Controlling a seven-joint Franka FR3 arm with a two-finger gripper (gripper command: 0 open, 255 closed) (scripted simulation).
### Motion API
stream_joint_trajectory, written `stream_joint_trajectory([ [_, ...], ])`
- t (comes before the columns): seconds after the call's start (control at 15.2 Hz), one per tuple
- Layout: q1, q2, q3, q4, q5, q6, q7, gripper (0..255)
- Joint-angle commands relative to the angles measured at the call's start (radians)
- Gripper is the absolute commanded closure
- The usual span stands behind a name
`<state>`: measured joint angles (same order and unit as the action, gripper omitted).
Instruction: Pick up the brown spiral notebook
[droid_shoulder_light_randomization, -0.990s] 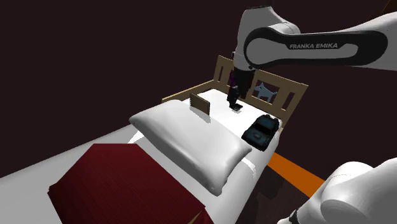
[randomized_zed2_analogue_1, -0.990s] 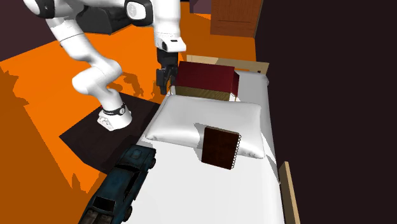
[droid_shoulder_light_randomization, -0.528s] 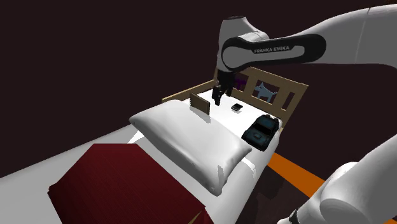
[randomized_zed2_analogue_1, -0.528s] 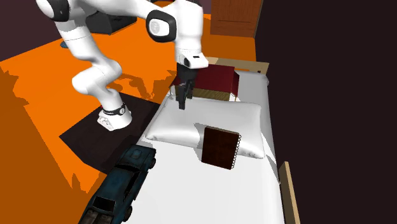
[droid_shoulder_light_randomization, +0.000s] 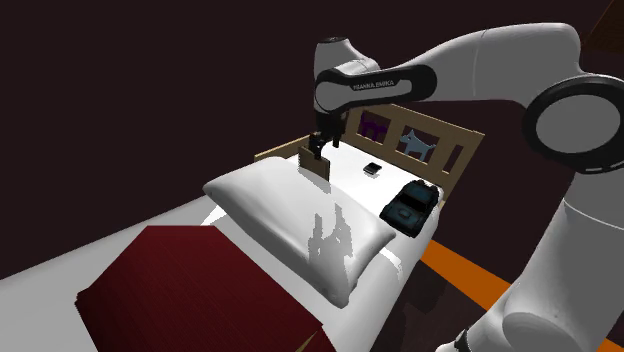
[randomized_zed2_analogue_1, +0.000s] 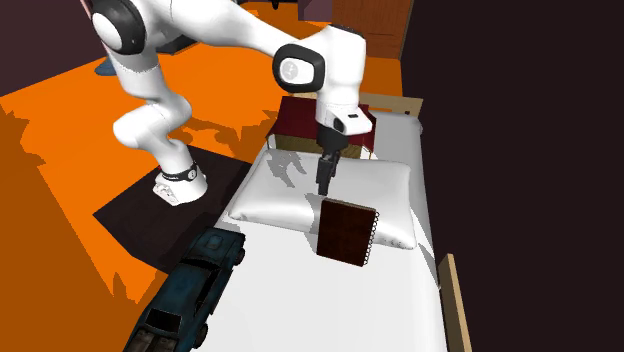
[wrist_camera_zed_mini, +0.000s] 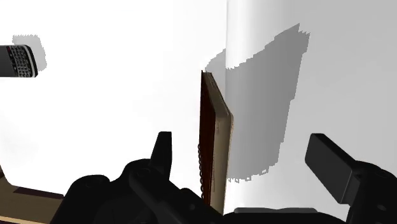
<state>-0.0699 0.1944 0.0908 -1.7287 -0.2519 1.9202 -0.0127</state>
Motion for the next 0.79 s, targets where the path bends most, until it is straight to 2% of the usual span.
stream_joint_trajectory([
  [0.0,0.002,0.091,-0.004,0.099,-0.013,-0.005,0.003,0],
  [0.26,0.012,0.265,-0.014,0.309,-0.032,-0.035,0.005,0],
  [0.73,0.011,0.292,-0.017,0.268,-0.040,0.032,0.022,0],
])
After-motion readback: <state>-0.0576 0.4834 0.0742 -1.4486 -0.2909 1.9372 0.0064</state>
